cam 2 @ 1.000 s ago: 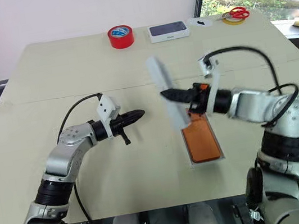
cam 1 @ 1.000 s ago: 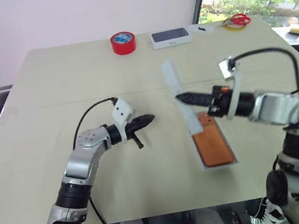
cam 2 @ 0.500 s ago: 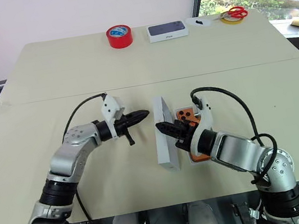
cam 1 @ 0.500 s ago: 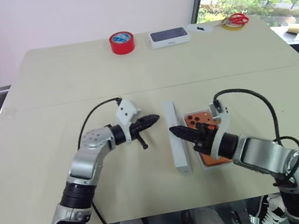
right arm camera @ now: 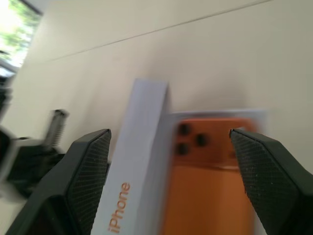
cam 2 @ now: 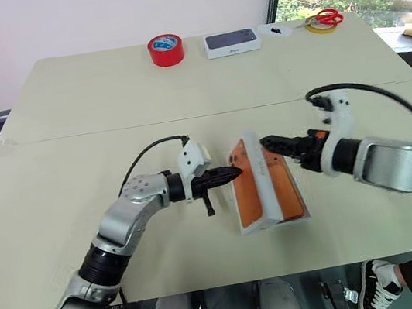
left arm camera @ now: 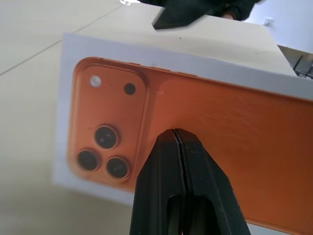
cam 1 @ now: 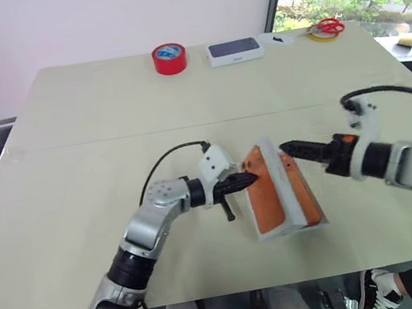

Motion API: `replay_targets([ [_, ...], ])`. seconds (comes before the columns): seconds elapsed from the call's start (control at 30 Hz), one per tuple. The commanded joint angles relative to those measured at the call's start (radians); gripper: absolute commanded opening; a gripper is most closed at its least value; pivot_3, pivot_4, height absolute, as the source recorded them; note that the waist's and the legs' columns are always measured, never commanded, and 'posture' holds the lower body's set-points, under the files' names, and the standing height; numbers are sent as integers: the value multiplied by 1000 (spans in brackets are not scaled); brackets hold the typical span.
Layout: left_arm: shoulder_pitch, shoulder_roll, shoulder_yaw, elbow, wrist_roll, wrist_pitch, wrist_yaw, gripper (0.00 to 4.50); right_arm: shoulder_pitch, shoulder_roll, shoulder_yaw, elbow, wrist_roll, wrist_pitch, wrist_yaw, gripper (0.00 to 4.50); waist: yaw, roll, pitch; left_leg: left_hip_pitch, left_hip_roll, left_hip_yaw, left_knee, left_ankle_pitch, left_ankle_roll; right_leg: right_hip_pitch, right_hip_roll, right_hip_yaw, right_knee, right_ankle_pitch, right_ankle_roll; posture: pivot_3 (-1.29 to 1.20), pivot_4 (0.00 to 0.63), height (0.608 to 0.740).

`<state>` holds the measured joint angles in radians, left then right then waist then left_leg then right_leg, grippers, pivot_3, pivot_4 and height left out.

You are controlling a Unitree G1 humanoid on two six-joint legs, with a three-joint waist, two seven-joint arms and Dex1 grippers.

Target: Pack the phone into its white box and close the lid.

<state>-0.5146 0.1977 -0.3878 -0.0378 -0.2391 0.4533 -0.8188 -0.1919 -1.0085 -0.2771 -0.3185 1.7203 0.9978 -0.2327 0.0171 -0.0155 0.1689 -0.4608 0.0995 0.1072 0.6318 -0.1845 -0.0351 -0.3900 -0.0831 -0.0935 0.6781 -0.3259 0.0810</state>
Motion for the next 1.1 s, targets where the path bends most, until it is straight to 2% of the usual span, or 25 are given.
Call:
replay_targets([
  [0.03,-28,-35,-28,20,36,0,32,0,31,-28,-37,0,-168,-11,119,4030,-2,0,0,0,0,0,0,0,0,0,0,0,0,0,0,0,150,730],
  [0.17,-31,-73,-7,20,9,25,44,0,51,-41,-44,-13,-295,-6,210,2159,-5,1,0,1,0,0,0,0,0,-1,1,0,0,0,0,0,150,730],
  [0.2,-31,-75,5,16,2,34,44,0,58,-49,-35,-30,-340,-9,238,1554,-4,1,0,1,0,0,0,0,0,-1,1,0,1,0,0,0,150,730],
  [0.3,-29,-50,31,-8,-15,55,26,0,76,-67,3,-76,-471,-16,307,42,-4,1,0,0,0,0,0,0,0,0,0,0,1,0,0,0,150,730],
  [0.47,-24,67,71,-75,-62,159,-39,0,92,-73,69,-141,-668,-42,403,42,-5,1,0,0,0,0,0,0,0,-1,1,0,1,0,0,0,150,730],
  [0.6,-11,193,45,-116,-61,211,-112,0,91,-64,106,-170,-749,-35,471,42,-4,1,0,1,0,0,0,0,0,-1,1,0,1,0,0,0,150,730],
  [0.7,-8,230,2,-125,-39,214,-133,0,89,-47,118,-182,-783,-23,504,42,-1,1,0,0,0,0,0,0,0,0,0,0,0,0,0,0,150,730],
  [0.87,-17,223,-101,-97,45,169,-128,0,86,-25,133,-198,-835,-7,543,42,-2,1,0,0,0,0,0,0,0,0,0,0,0,0,0,0,150,730],
  [0.97,-33,166,-123,-62,63,138,-107,0,93,-18,135,-213,-859,-1,563,42,-3,1,0,0,0,0,0,0,0,0,0,0,0,0,0,0,150,730],
  [1.1,-56,64,-83,-5,63,99,-48,0,108,-8,123,-233,-882,10,579,42,-2,1,0,0,0,-1,1,0,0,0,0,0,0,0,0,0,150,730],
])
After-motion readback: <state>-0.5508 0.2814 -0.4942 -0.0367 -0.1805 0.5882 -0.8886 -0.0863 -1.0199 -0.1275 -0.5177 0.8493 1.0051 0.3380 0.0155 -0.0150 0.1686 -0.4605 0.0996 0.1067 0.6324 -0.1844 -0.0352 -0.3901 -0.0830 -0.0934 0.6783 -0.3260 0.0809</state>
